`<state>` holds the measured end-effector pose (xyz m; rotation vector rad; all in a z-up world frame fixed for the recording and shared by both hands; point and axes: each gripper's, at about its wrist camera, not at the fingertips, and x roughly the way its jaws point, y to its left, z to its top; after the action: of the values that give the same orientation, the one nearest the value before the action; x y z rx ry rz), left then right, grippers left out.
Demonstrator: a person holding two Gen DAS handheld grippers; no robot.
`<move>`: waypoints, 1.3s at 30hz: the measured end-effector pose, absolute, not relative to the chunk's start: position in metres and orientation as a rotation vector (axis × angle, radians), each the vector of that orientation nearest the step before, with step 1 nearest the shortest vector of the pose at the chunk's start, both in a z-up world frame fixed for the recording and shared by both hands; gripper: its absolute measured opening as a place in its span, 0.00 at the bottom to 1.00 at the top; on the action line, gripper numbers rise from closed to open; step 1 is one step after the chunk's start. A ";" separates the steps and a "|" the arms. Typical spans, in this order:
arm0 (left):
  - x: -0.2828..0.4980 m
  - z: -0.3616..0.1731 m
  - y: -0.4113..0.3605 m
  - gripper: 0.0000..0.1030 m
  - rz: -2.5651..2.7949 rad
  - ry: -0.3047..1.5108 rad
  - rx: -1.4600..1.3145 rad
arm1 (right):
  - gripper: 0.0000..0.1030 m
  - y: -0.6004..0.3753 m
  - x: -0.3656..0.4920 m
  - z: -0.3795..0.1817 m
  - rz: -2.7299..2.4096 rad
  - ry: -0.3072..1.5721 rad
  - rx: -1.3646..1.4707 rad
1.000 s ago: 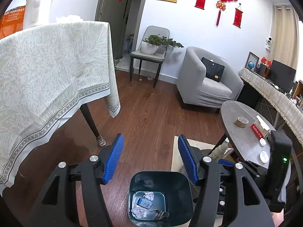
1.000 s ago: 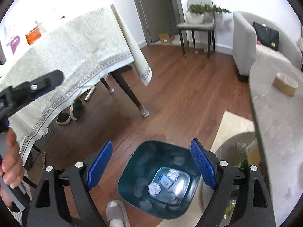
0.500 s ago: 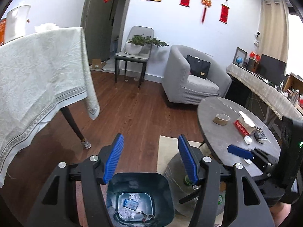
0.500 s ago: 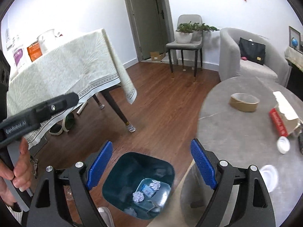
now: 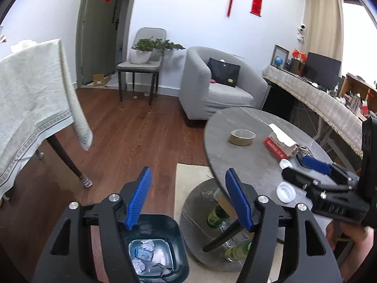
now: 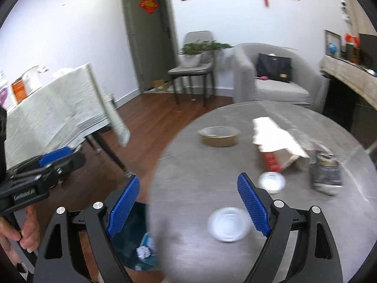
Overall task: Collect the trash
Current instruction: 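Return to the table and grasp the black snack bag with the right gripper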
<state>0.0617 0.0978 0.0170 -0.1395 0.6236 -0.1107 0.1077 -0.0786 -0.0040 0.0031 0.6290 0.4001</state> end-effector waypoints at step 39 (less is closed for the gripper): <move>0.167 0.007 -0.020 0.85 -0.346 0.682 -0.139 | 0.81 -0.228 0.211 -0.042 0.052 0.892 0.012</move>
<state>0.1669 -0.0204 0.0066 -0.1388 0.6816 -0.3456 0.2113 -0.2282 -0.0418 0.0121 0.8924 0.0516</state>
